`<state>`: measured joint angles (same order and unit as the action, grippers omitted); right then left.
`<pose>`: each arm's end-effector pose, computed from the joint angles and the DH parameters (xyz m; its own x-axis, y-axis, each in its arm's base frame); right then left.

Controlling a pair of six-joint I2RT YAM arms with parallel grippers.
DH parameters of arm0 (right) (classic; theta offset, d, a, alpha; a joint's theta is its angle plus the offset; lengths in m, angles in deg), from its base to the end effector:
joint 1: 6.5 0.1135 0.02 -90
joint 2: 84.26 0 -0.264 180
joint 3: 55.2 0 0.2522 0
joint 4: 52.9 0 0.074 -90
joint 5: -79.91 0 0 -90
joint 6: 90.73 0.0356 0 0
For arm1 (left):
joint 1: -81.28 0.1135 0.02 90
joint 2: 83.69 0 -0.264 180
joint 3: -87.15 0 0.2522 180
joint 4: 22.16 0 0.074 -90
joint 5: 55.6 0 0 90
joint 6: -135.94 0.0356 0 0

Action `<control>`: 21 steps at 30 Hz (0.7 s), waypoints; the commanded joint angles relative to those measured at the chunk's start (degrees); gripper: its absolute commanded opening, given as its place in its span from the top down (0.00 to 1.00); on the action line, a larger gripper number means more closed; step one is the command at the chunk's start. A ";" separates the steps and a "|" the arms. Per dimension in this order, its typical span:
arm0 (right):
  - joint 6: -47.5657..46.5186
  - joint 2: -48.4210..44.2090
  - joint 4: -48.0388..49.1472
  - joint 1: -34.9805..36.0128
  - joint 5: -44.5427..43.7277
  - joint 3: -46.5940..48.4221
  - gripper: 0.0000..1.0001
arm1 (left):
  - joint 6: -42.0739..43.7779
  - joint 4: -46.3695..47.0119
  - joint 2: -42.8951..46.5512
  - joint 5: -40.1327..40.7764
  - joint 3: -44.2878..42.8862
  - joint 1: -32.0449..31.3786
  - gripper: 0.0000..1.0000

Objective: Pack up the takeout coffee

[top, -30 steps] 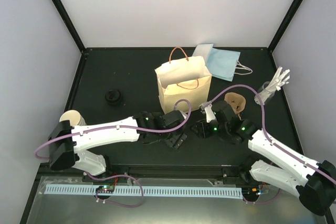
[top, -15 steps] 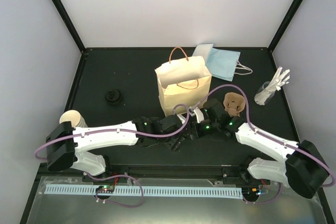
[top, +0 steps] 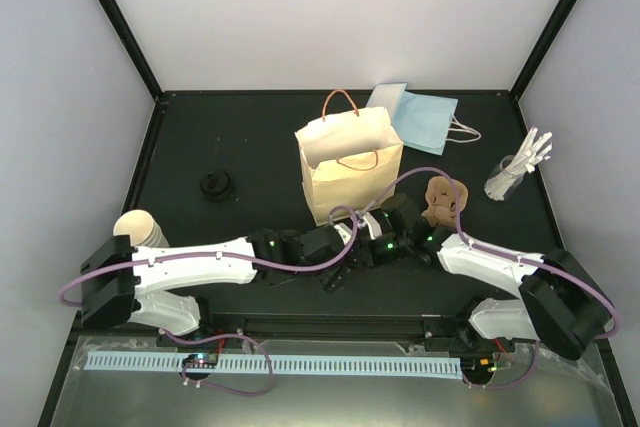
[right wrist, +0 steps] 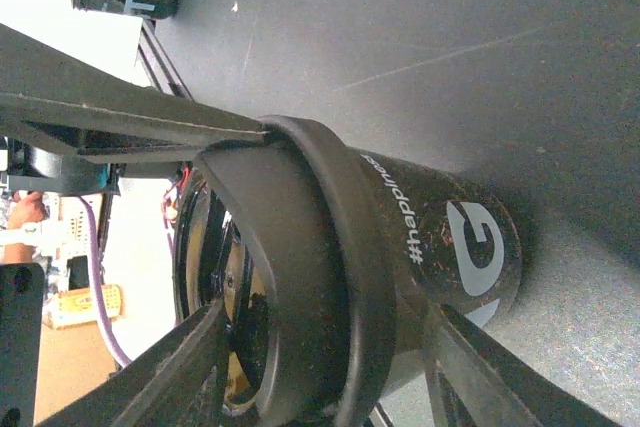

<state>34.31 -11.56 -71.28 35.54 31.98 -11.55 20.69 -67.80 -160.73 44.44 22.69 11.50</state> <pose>0.1548 0.1717 0.1691 -0.9265 -0.2615 -0.2706 -0.3686 0.4860 0.7924 0.0972 -0.2459 0.2231 -0.6464 0.5395 -0.5396 0.6817 0.7260 -0.0906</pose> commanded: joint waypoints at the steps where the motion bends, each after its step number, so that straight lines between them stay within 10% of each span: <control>1: 2.09 0.46 1.48 0.84 0.17 -2.49 0.47 | -1.08 2.46 0.92 -0.43 1.49 -0.27 0.14; 21: -2.16 -2.38 -8.49 0.85 -5.24 2.13 0.59 | -3.00 1.02 8.17 3.05 -3.27 -0.01 0.01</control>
<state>33.02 -13.13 -78.23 36.02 27.76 -11.29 18.81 -67.13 -153.34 46.01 20.59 11.39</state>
